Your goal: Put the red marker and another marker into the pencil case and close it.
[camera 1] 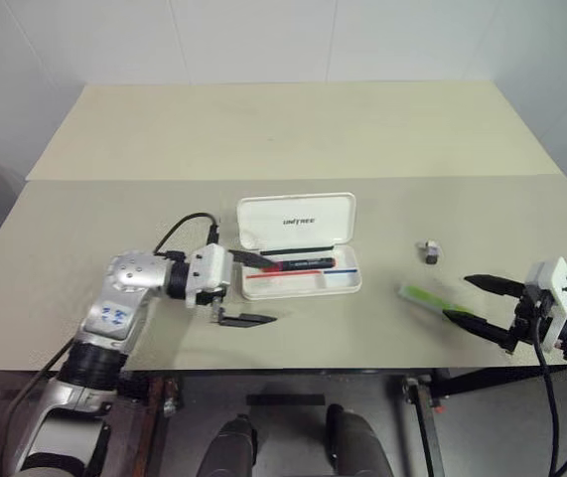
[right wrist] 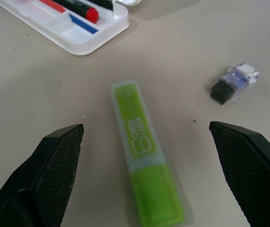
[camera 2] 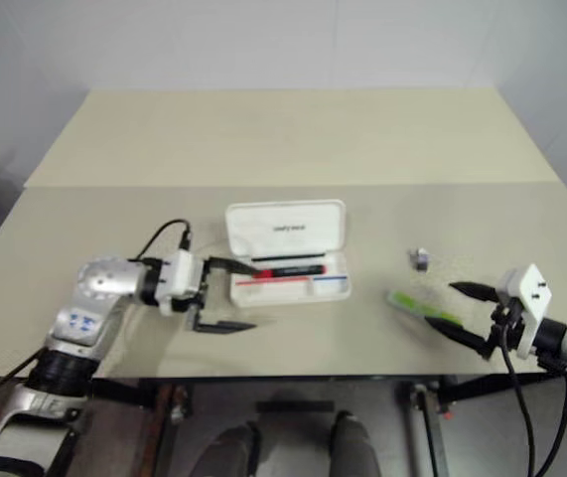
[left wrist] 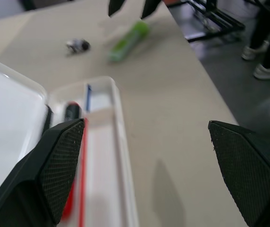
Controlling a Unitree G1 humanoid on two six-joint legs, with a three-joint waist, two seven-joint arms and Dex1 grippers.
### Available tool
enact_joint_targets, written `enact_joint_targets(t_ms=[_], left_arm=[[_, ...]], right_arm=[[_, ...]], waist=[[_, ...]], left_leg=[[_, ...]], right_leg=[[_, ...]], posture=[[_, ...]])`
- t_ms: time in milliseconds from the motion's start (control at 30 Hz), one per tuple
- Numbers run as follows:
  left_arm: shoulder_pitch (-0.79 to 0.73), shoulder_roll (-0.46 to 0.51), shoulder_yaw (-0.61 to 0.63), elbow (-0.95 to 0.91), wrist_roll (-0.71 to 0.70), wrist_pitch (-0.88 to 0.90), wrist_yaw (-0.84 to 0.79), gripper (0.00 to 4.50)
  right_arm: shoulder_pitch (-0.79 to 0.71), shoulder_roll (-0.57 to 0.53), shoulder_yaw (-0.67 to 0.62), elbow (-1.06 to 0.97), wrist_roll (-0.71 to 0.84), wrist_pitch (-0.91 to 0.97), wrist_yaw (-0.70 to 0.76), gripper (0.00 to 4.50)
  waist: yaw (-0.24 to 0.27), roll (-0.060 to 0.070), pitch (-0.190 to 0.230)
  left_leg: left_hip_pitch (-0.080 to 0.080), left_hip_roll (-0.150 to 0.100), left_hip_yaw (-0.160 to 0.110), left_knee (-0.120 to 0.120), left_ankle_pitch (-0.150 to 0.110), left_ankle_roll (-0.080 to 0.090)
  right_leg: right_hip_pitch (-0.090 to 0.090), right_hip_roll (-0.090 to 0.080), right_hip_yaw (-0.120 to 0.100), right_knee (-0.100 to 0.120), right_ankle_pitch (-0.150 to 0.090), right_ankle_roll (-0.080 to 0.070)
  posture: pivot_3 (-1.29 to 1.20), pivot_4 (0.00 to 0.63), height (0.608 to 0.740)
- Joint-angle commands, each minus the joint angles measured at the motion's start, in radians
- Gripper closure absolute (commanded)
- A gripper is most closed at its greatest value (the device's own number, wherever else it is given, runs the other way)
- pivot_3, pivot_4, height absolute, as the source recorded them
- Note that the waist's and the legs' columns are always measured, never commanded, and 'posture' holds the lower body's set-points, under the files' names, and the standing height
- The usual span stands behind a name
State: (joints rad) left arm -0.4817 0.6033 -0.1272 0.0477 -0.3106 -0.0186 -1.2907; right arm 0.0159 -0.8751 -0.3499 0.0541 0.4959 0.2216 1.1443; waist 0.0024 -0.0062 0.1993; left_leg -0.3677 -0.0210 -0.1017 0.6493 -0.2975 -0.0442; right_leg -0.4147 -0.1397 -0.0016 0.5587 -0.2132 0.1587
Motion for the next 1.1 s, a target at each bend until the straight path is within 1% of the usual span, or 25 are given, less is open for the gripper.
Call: enact_joint_targets(t_ms=[33,133,333,433,467,500,667,700,833,967,1067,1100], left_arm=[[0.018,0.064,0.047,-0.024,-0.046,0.023,-0.052,0.02],[0.016,0.094,0.066,0.016,-0.041,-0.011,-0.069,0.02],[0.001,0.106,0.098,0.087,-0.037,-0.062,-0.100,0.02],[-0.009,0.103,0.106,0.115,-0.029,-0.082,-0.102,0.00],[-0.009,0.103,0.107,0.118,-0.029,-0.086,-0.103,0.00],[-0.009,0.104,0.108,0.120,-0.029,-0.089,-0.104,0.00],[0.005,0.103,0.115,0.121,-0.030,-0.101,-0.092,0.00],[0.006,0.100,0.116,0.122,-0.029,-0.105,-0.089,0.00],[0.006,0.095,0.115,0.124,-0.027,-0.110,-0.080,0.00],[0.007,0.091,0.113,0.131,-0.022,-0.122,-0.070,0.00],[0.009,0.096,0.117,0.143,-0.018,-0.133,-0.064,0.00],[0.010,0.098,0.118,0.146,-0.017,-0.136,-0.062,0.00]], right_arm=[[-0.011,0.006,0.041,0.024,-0.028,-0.026,0.029,0.00],[-0.058,0.035,0.096,0.082,-0.064,-0.062,0.035,0.00],[-0.147,0.059,0.166,0.207,-0.116,-0.120,0.078,0.00],[-0.188,0.066,0.180,0.262,-0.130,-0.148,0.091,0.65],[-0.200,0.068,0.181,0.271,-0.130,-0.155,0.094,0.97],[-0.208,0.070,0.182,0.278,-0.130,-0.160,0.096,1.41],[-0.219,0.080,0.188,0.240,-0.123,-0.171,0.099,3.25],[-0.217,0.084,0.188,0.231,-0.124,-0.175,0.095,3.39],[-0.214,0.093,0.188,0.212,-0.134,-0.188,0.085,3.37],[-0.244,0.104,0.191,0.168,-0.132,-0.215,0.081,3.37],[-0.306,0.116,0.193,0.089,-0.087,-0.167,0.083,3.37],[-0.329,0.122,0.193,0.053,-0.054,-0.122,0.083,3.37]], waist=[[-0.003,0.000,0.000],[-0.006,0.000,0.000],[-0.007,0.000,0.000],[-0.007,0.000,0.000],[-0.007,0.000,0.000],[-0.007,0.000,0.000],[-0.006,0.000,0.000],[-0.006,0.000,0.000],[-0.006,0.000,0.000],[-0.007,0.000,0.000],[-0.012,0.000,0.000],[-0.014,0.000,0.000]], left_leg=[[0.000,0.000,0.000,0.000,0.000,0.000],[0.001,0.000,0.000,0.000,0.000,0.000],[0.002,0.001,0.004,0.001,0.000,0.000],[0.003,0.001,0.004,0.000,0.000,0.000],[0.004,0.001,0.004,0.000,0.000,0.000],[0.004,0.001,0.005,0.000,0.000,0.000],[0.004,0.002,0.005,0.000,0.000,0.000],[0.004,0.002,0.005,0.000,0.000,0.000],[0.004,0.002,0.005,0.000,0.000,0.000],[0.004,0.002,0.005,0.000,0.000,0.000],[0.006,0.002,0.006,0.000,0.000,0.000],[0.006,0.002,0.006,0.000,0.000,0.000]], right_leg=[[0.000,0.000,0.000,0.000,0.000,0.000],[0.000,0.001,0.001,0.000,0.000,0.000],[0.000,0.002,0.005,0.001,0.001,0.000],[0.000,0.002,0.005,0.001,0.001,0.000],[0.000,0.002,0.006,0.001,0.001,0.000],[0.000,0.003,0.006,0.001,0.001,0.000],[0.000,0.004,0.007,0.002,0.001,0.000],[0.000,0.004,0.007,0.002,0.001,0.000],[0.000,0.004,0.007,0.002,0.001,0.000],[0.000,0.004,0.007,0.002,0.001,0.000],[0.000,0.004,0.008,0.002,0.001,0.000],[0.000,0.004,0.008,0.003,0.001,0.000]], posture=[[0.00,0.150,0.740],[0.00,0.150,0.740],[0.00,0.150,0.740],[0.00,0.150,0.740],[0.00,0.150,0.740],[0.00,0.150,0.740],[0.00,0.150,0.740],[0.00,0.150,0.740],[0.00,0.150,0.740],[0.00,0.150,0.740],[0.00,0.150,0.740],[0.00,0.150,0.740]])
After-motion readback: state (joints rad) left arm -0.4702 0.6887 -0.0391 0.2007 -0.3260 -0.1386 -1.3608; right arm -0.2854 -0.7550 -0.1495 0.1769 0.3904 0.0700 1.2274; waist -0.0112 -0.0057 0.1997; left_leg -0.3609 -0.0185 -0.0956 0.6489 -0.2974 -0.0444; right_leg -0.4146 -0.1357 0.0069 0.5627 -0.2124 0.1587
